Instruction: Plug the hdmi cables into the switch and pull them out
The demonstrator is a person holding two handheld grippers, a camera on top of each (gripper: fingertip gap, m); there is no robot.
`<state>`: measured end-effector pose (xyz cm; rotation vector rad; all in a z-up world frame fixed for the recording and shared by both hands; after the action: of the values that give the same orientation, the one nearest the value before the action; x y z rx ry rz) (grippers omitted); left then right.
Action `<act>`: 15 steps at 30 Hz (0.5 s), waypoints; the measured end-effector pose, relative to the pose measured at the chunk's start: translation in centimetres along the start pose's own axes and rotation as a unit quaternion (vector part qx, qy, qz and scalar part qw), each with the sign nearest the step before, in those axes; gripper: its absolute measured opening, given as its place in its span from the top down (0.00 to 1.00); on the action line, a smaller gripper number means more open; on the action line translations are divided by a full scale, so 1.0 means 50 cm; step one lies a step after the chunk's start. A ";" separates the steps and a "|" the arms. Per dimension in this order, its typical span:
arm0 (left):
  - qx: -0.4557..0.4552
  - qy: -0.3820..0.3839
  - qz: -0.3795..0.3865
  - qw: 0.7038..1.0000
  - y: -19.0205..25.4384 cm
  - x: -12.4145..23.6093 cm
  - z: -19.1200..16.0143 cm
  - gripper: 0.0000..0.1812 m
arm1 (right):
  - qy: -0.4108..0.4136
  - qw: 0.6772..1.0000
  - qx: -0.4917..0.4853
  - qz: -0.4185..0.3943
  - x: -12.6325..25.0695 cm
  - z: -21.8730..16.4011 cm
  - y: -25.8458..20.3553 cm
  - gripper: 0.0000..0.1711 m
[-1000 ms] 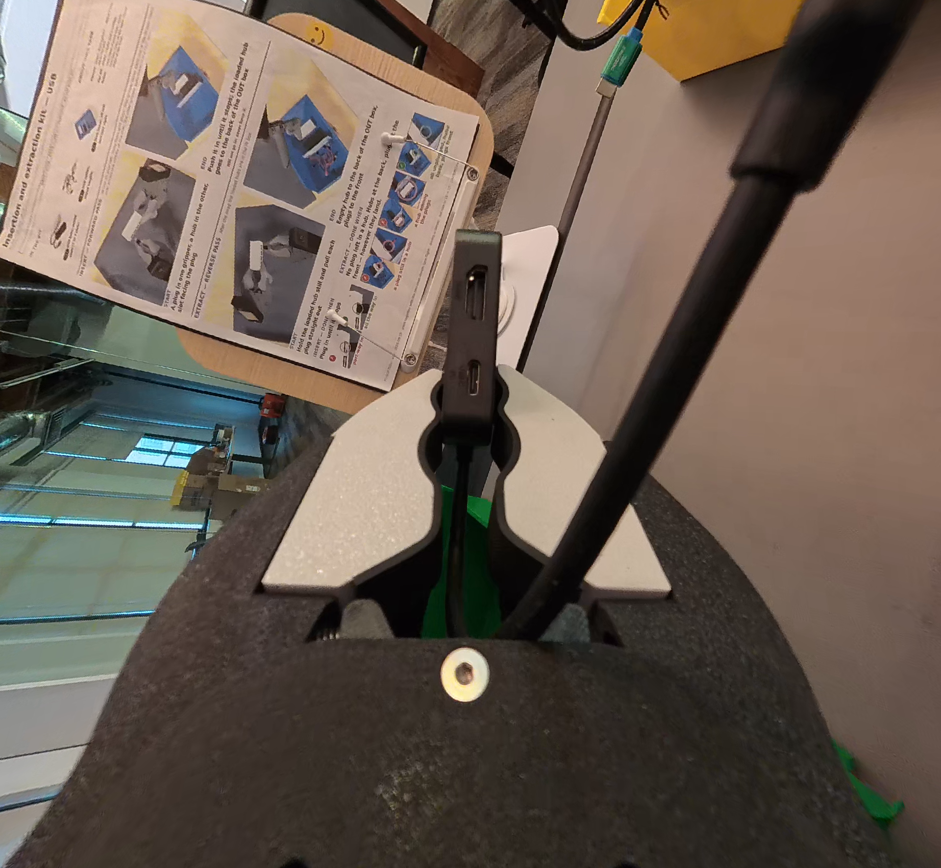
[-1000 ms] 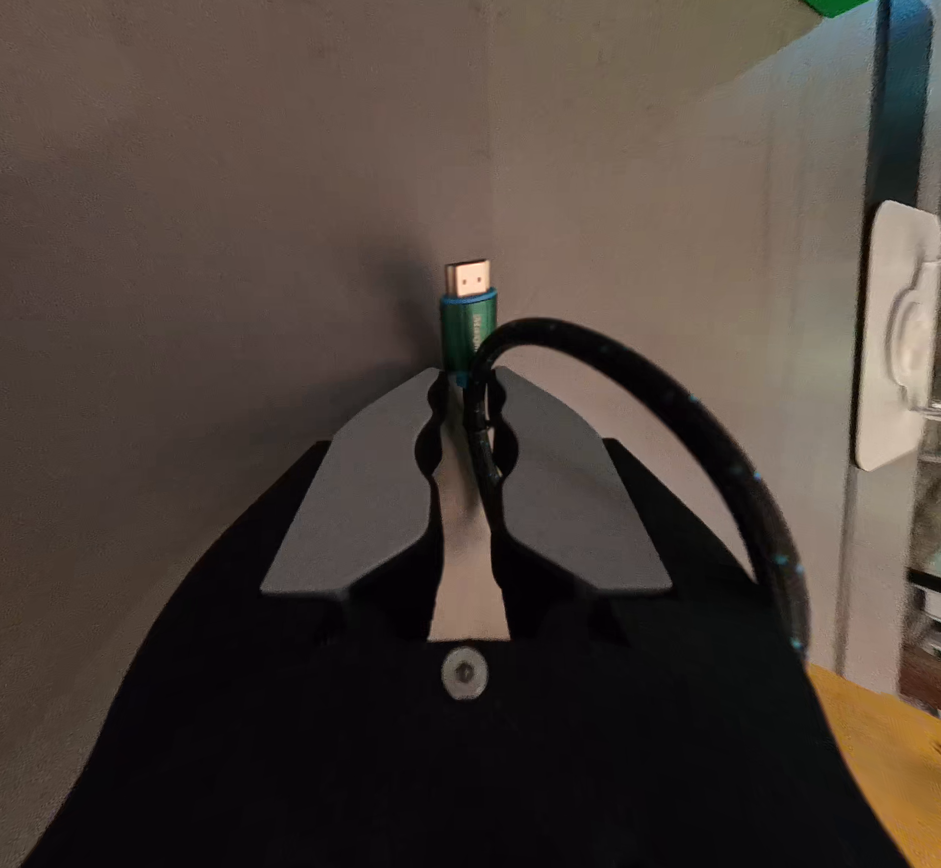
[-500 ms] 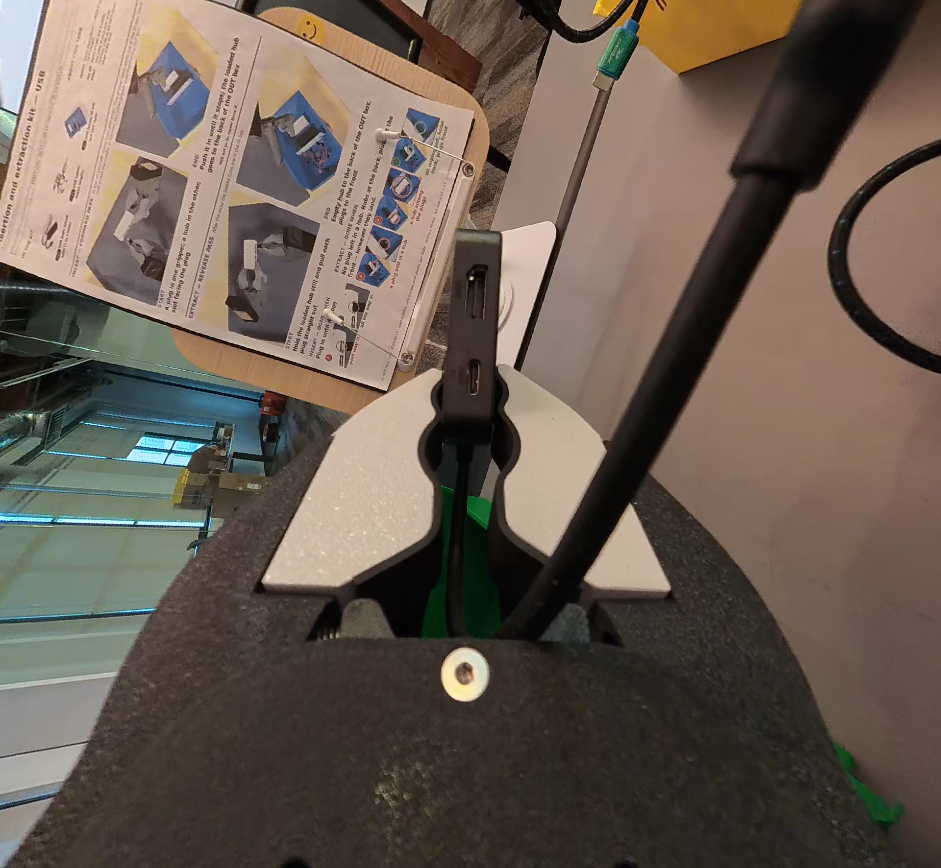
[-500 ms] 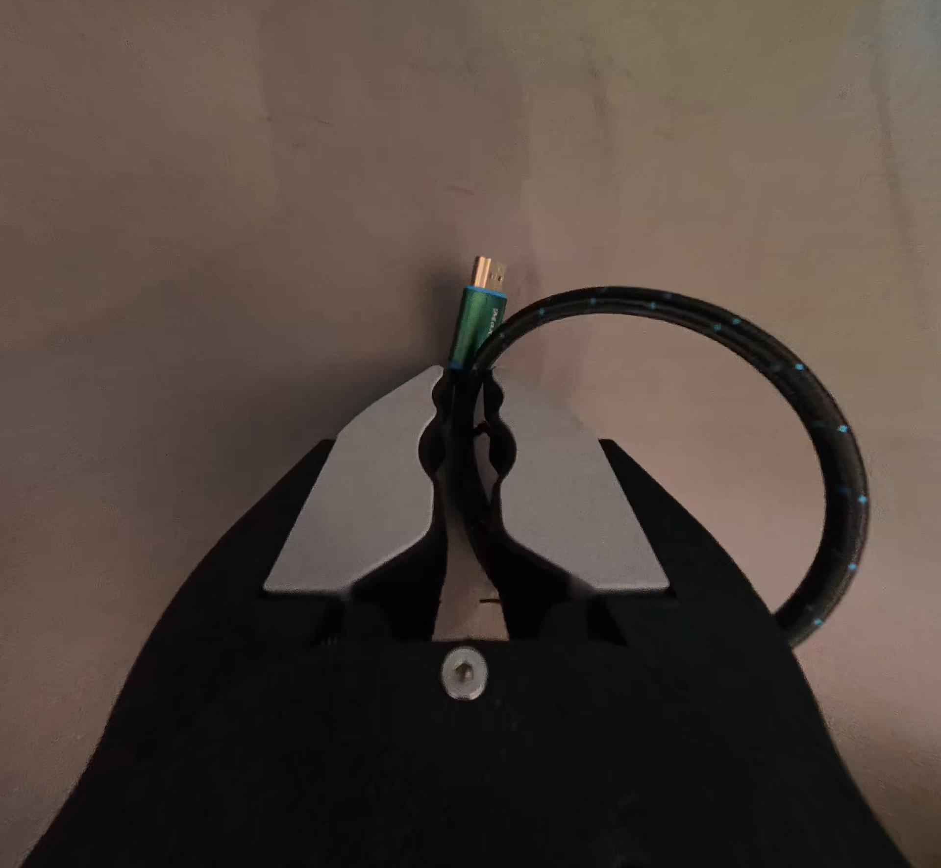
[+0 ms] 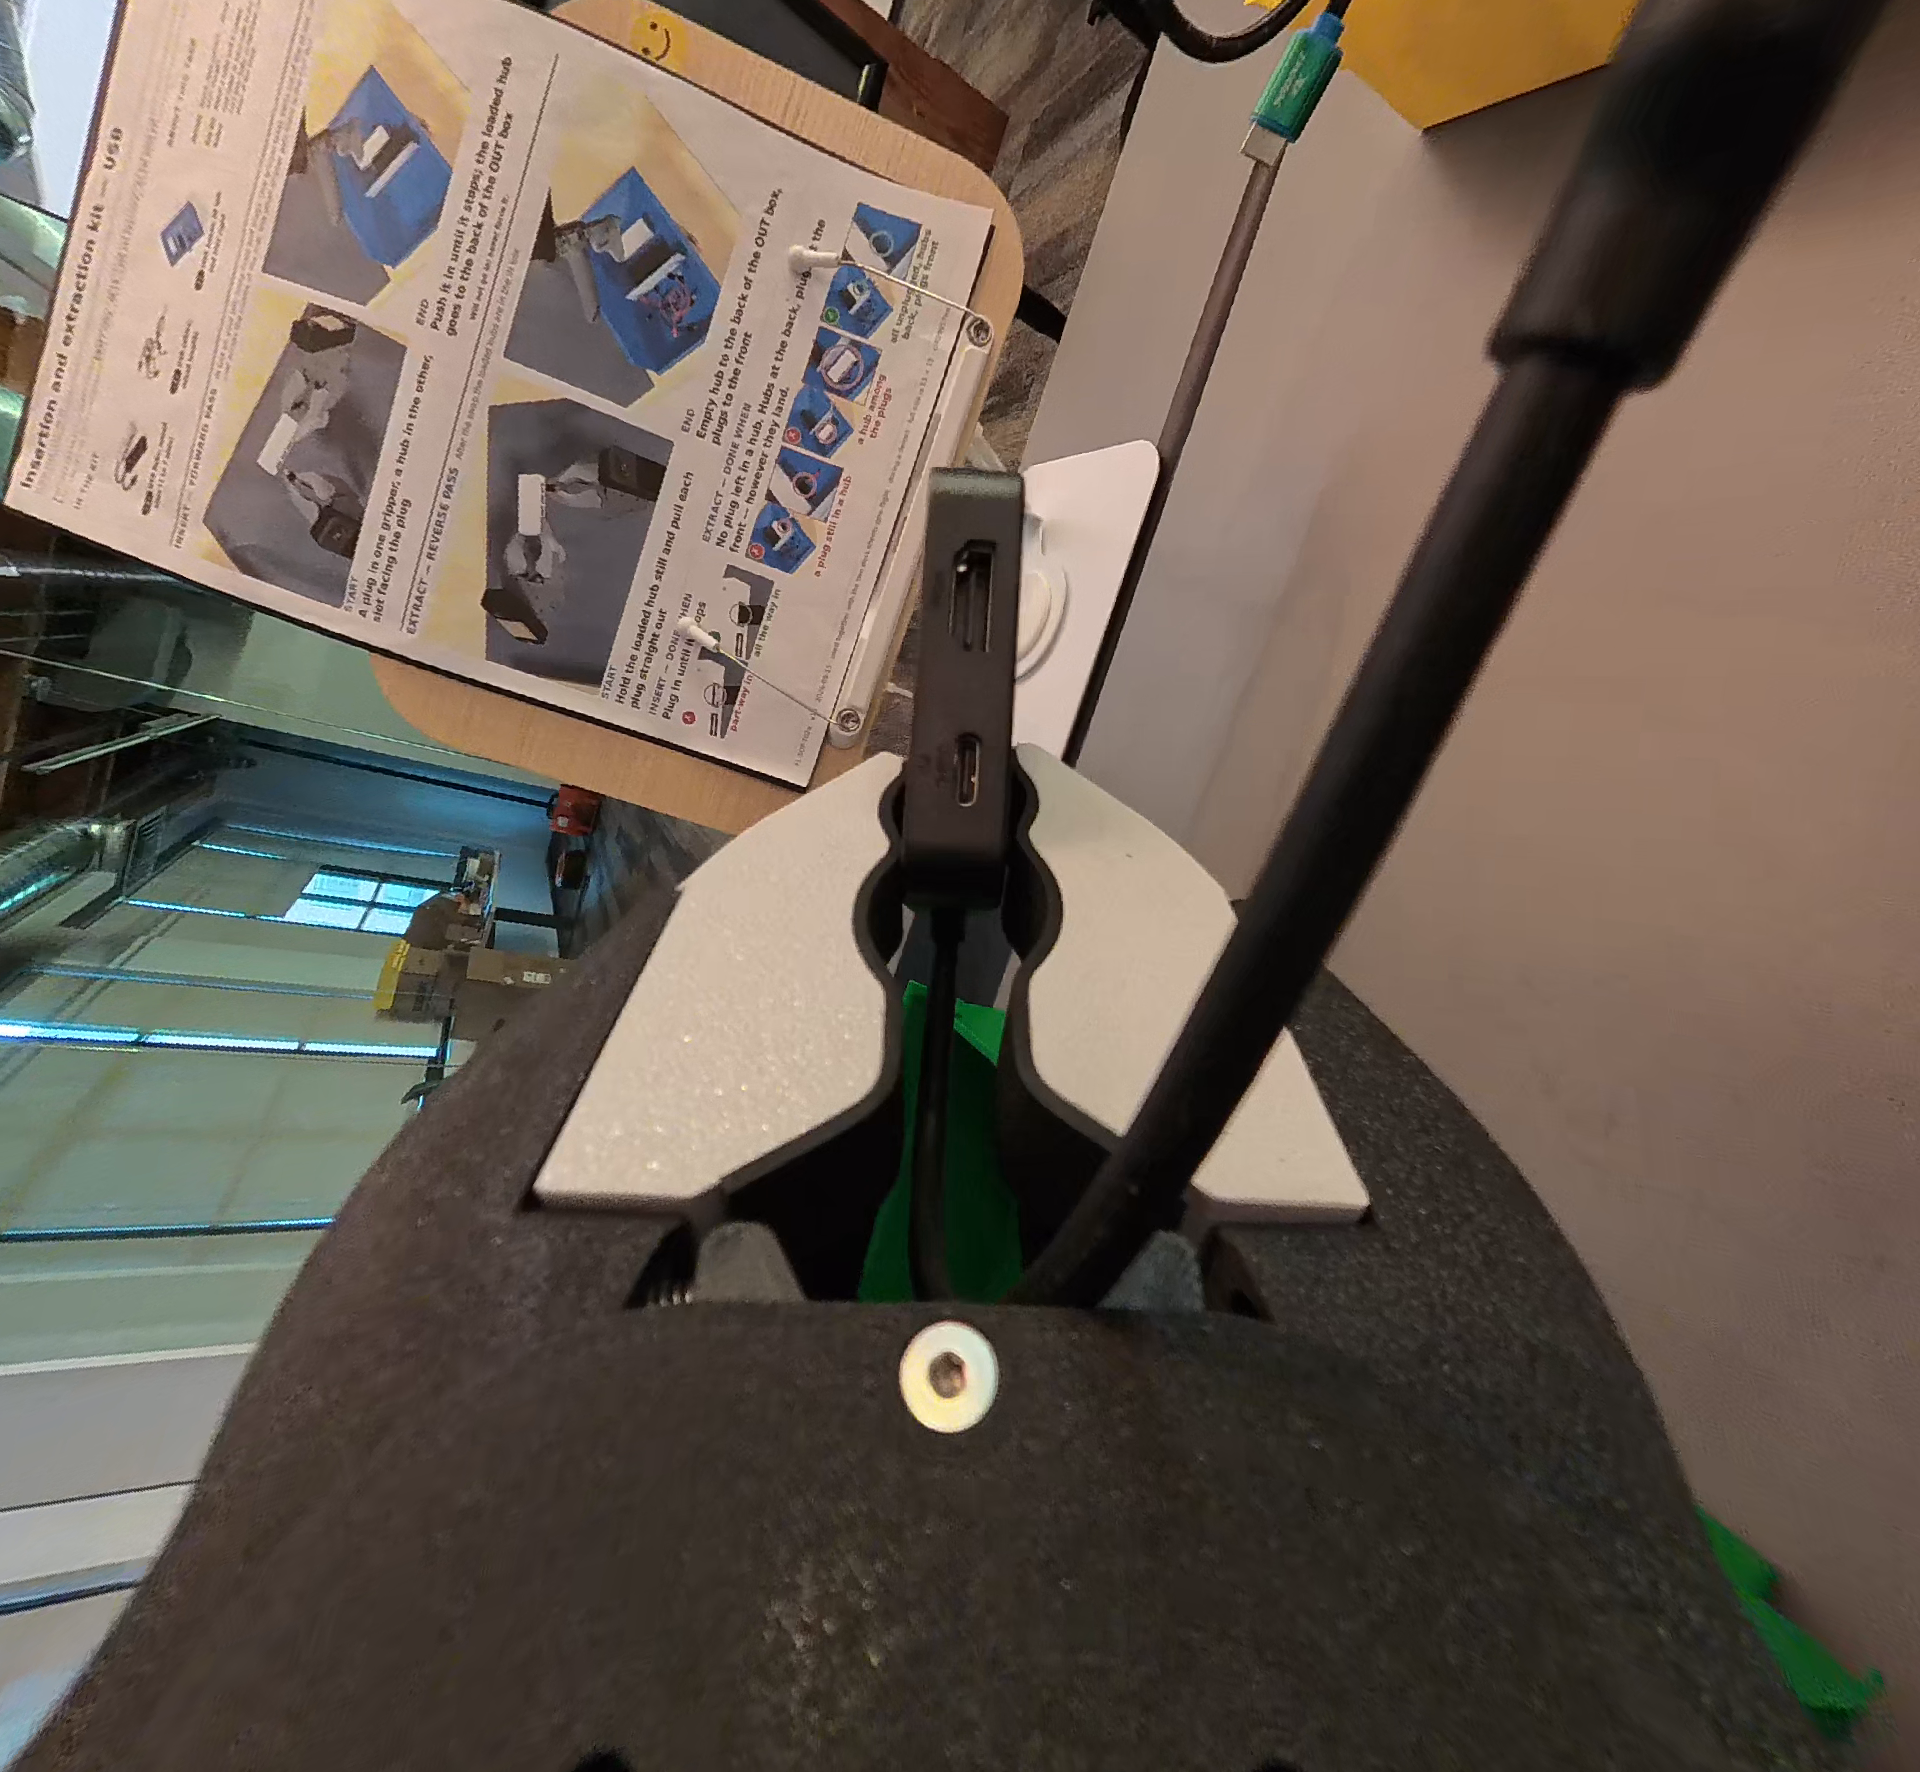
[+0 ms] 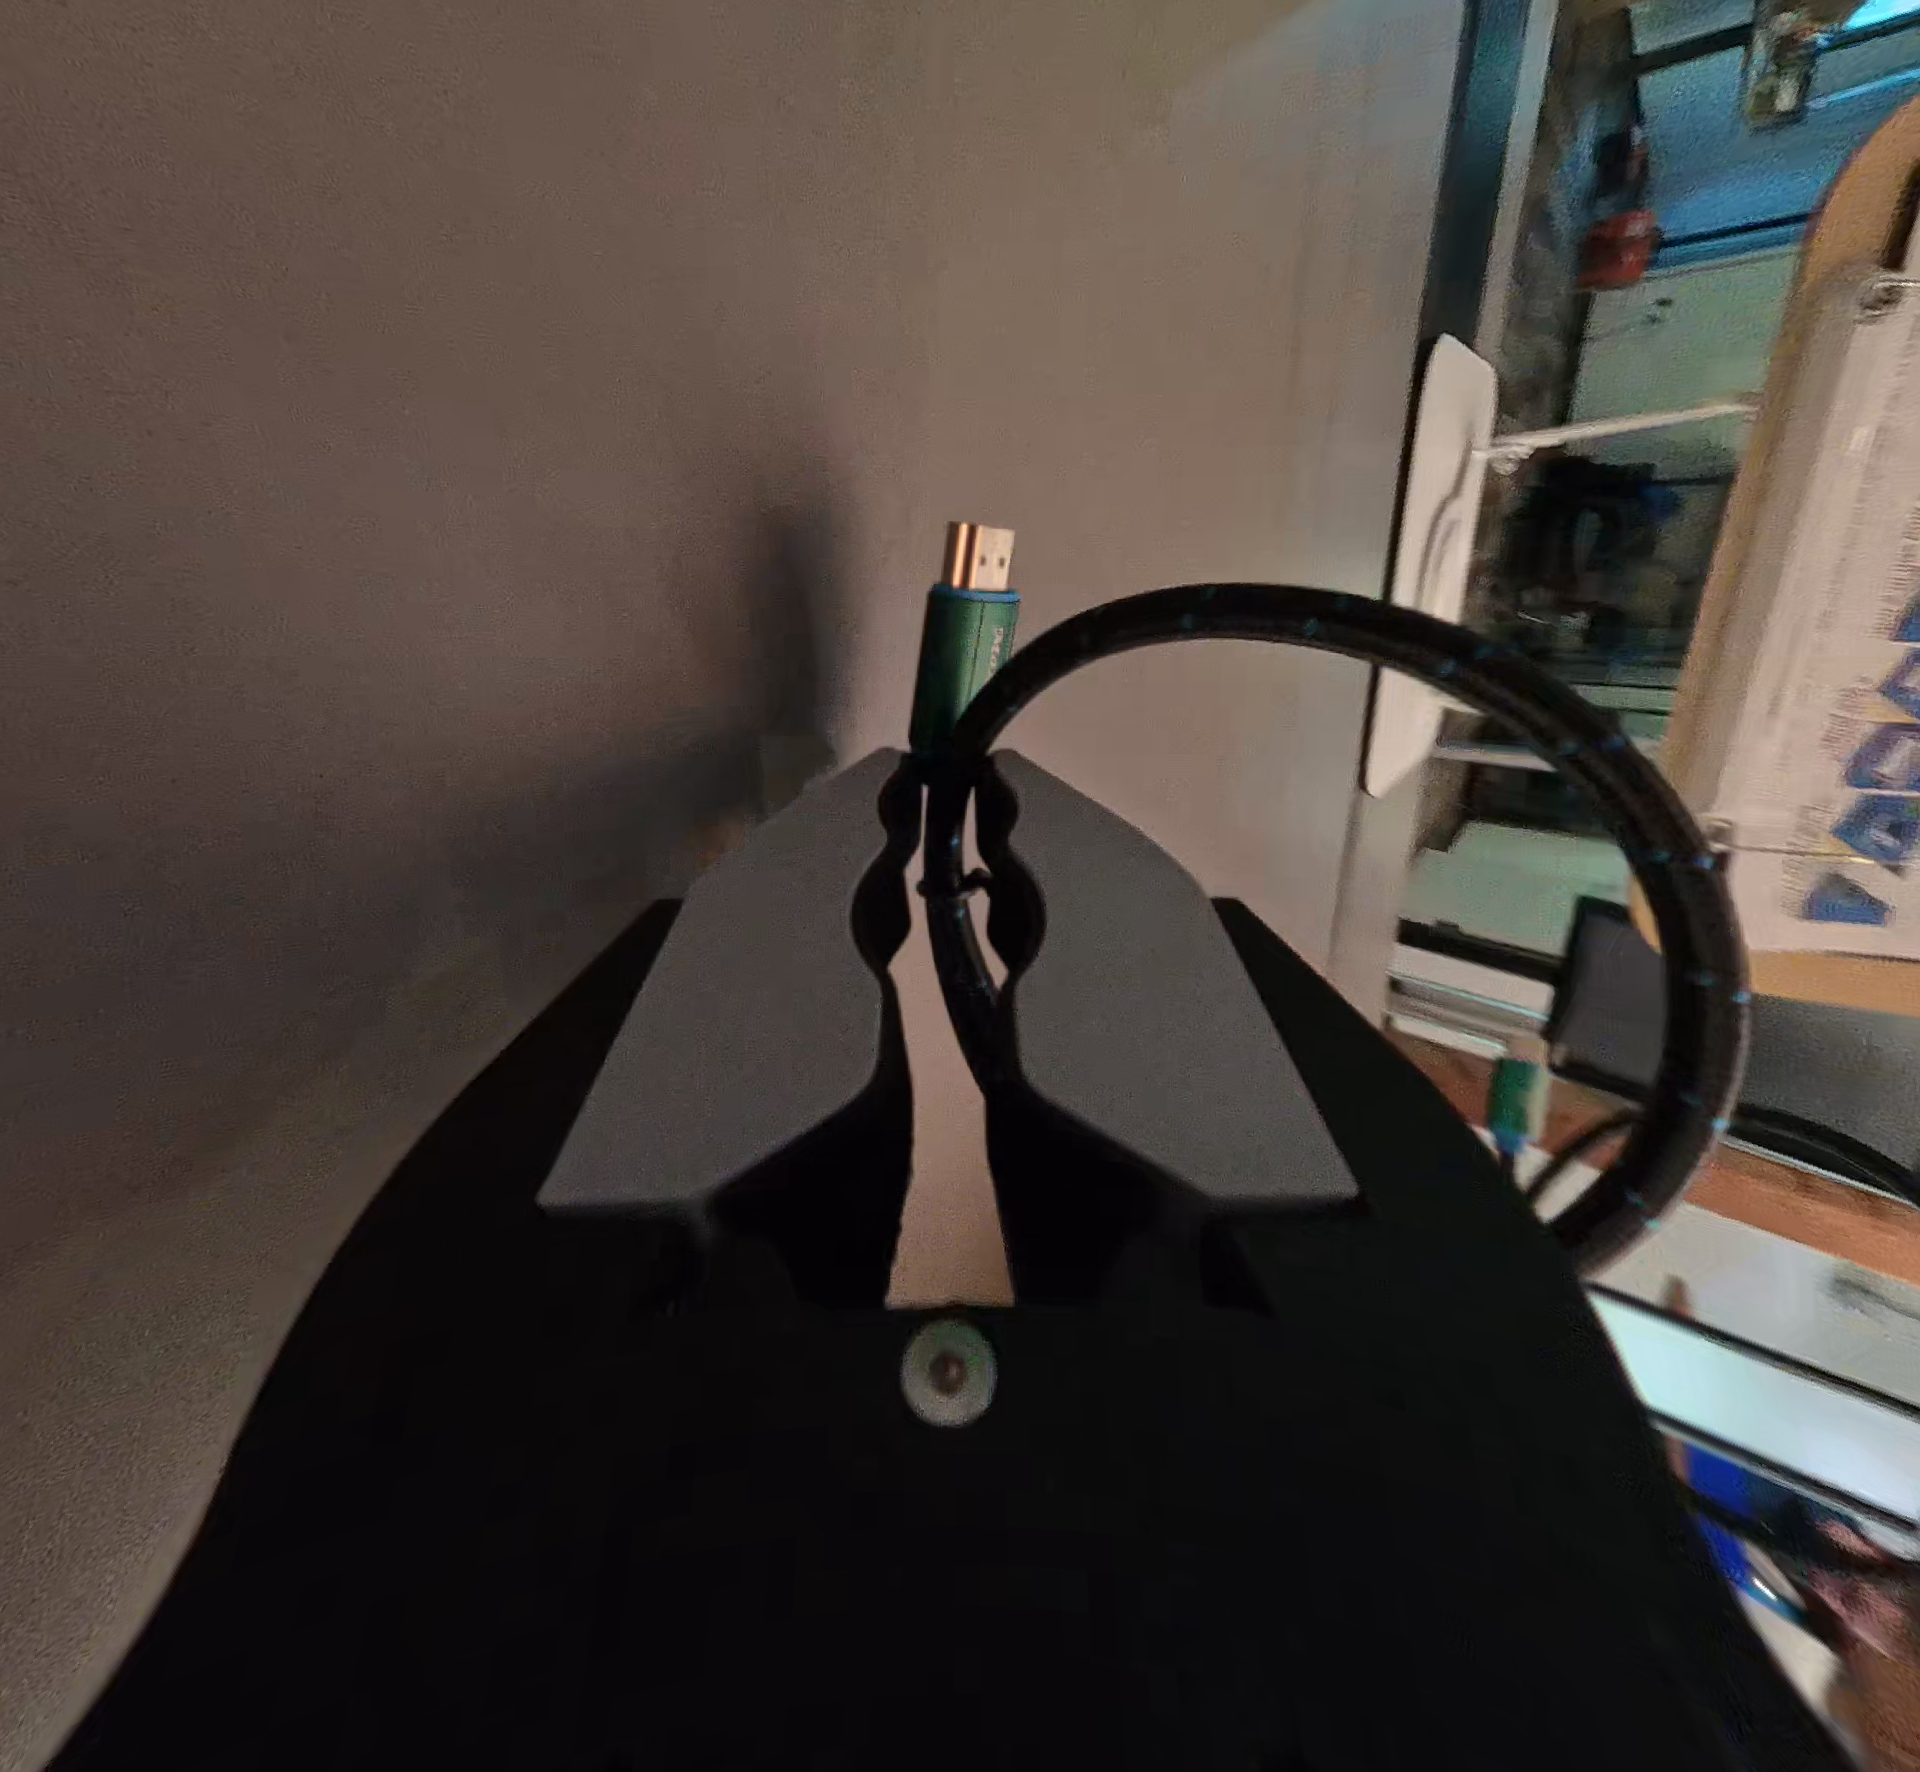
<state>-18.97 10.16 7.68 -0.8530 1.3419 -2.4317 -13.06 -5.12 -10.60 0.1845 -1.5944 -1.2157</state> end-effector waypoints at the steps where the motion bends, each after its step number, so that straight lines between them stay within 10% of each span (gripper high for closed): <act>1: -0.001 -0.001 0.001 1.000 0.001 -0.001 0.001 0.92 | -0.007 1.000 0.003 -0.008 0.008 -0.001 -0.001 0.94; 15: -0.058 -0.007 0.065 0.996 0.038 -0.029 0.045 0.93 | -0.070 0.993 -0.035 -0.084 0.198 -0.097 0.171 0.94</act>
<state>-16.61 8.21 6.51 -0.7807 1.4964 -2.2648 -9.53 -10.46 1.79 0.1948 -1.6793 -1.4391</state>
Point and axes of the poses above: each gripper's, where its closed fingertips meet, x back along the fingers, z out of its top, y = z × x across the jaws, the point moved 7 cm from there along x, back along the fingers, and after that the axes turned 9 degrees about -y, right-handed, at the moved point
